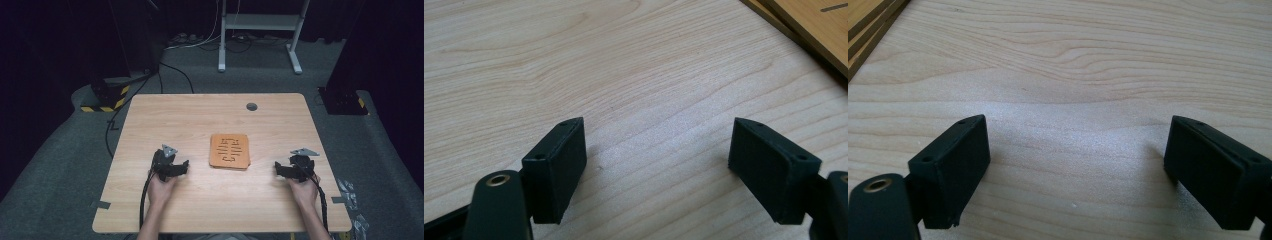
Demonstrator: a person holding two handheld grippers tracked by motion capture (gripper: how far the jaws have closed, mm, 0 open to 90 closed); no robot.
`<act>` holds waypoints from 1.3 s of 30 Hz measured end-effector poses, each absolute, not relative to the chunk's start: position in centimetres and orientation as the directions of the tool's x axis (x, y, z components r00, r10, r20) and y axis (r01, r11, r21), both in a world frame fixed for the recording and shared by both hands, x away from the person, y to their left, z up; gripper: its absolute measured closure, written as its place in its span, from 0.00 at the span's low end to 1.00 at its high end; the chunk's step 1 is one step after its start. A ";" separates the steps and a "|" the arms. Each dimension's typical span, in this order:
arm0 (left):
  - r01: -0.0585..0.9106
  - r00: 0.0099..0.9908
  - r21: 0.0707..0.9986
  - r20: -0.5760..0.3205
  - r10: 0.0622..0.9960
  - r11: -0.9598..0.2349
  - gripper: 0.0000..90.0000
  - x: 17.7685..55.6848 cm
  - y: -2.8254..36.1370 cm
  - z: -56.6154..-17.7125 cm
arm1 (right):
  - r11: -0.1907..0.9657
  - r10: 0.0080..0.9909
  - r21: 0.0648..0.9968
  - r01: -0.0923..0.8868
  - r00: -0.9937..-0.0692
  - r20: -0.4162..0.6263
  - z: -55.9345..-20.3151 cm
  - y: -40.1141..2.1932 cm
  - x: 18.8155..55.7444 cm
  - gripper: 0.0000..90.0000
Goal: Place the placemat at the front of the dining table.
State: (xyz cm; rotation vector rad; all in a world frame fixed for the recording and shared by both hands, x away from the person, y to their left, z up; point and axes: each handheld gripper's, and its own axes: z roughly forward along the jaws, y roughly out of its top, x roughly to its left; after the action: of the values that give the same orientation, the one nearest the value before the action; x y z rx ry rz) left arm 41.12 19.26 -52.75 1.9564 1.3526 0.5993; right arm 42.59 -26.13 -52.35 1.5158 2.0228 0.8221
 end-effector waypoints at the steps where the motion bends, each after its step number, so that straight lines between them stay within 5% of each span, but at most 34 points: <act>1: 0.624 0.355 0.746 -0.005 0.935 -0.233 0.26 41.1 19.3 -52.7 | 0.198 0.964 0.709 0.677 -0.266 -0.015 -52.3 -26.1 42.6 0.15; 29: 0.625 0.356 0.745 -0.006 0.935 -0.233 0.26 41.1 19.3 -52.7 | 0.170 0.967 0.733 0.659 -0.256 0.006 -51.5 -26.9 42.5 0.15; 39: 0.625 0.355 0.745 -0.006 0.935 -0.232 0.26 41.1 19.3 -52.7 | 0.184 0.945 0.742 0.645 -0.323 0.048 -49.9 -25.4 43.1 0.19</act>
State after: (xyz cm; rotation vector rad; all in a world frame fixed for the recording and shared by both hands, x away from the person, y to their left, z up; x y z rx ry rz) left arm 41.11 19.27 -52.75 1.9557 1.3540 0.5980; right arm 43.06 -25.38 -49.87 1.4921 2.0417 0.9495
